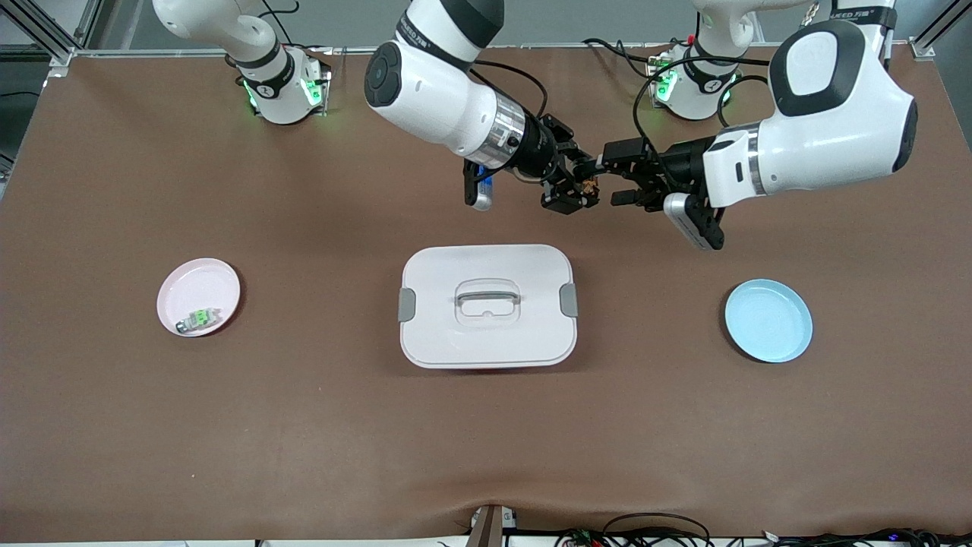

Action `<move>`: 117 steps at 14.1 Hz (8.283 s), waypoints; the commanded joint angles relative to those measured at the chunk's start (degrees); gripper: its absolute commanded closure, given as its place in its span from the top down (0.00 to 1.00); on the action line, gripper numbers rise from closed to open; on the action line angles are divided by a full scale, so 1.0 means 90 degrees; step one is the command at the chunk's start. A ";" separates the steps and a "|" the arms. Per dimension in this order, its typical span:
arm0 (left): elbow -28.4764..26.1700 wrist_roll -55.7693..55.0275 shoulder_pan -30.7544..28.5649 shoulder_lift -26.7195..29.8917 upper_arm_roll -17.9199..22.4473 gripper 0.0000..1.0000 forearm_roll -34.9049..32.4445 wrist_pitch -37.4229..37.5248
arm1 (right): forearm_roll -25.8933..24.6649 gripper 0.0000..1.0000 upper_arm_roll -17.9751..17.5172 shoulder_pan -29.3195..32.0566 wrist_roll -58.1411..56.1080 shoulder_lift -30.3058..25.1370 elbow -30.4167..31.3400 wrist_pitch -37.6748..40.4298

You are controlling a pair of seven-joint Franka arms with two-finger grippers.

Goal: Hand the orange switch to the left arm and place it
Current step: 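Reach the left gripper toward the orange switch held by the right gripper, then grasp the switch with the left gripper while the right gripper opens, then carry the switch to the blue plate while the right gripper withdraws, then lower the orange switch onto the blue plate with the left gripper, then open the left gripper and lift it off the switch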

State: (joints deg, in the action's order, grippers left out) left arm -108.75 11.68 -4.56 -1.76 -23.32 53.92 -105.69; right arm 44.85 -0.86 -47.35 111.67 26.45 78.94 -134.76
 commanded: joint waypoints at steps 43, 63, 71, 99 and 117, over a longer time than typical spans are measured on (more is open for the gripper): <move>0.1262 0.1287 -0.1368 -0.1755 -0.0173 0.00 -0.4922 0.0005 | -0.1515 1.00 0.0125 0.2496 -0.4200 -0.1776 -0.0314 0.5244; 0.1616 0.6856 -0.2041 -0.4208 -0.0075 0.00 -0.8773 -0.1381 | -0.4601 1.00 0.0135 0.5691 -1.2076 -0.3416 0.1931 0.5921; 0.1098 0.6807 -0.2266 -0.4208 -0.0075 0.00 -0.8803 -0.1938 | -0.4866 1.00 0.0135 0.5701 -1.2183 -0.4618 0.3426 0.4866; 0.2426 0.0424 -0.2198 -0.2265 -0.0895 1.00 -0.6791 -0.0474 | -0.4935 1.00 0.0164 0.5838 -1.2516 -0.4120 0.2147 0.5394; 0.2621 -0.1894 -0.1566 -0.1299 -0.0305 1.00 -0.7436 0.0826 | -0.4944 1.00 0.0164 0.5838 -1.2506 -0.4120 0.2137 0.5403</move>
State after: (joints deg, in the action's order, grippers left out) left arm -85.30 -5.82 -21.43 -15.83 -31.04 -12.30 -99.52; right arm 1.06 1.28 4.12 -0.21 -11.39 99.64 -87.08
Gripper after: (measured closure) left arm 0.000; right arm 0.000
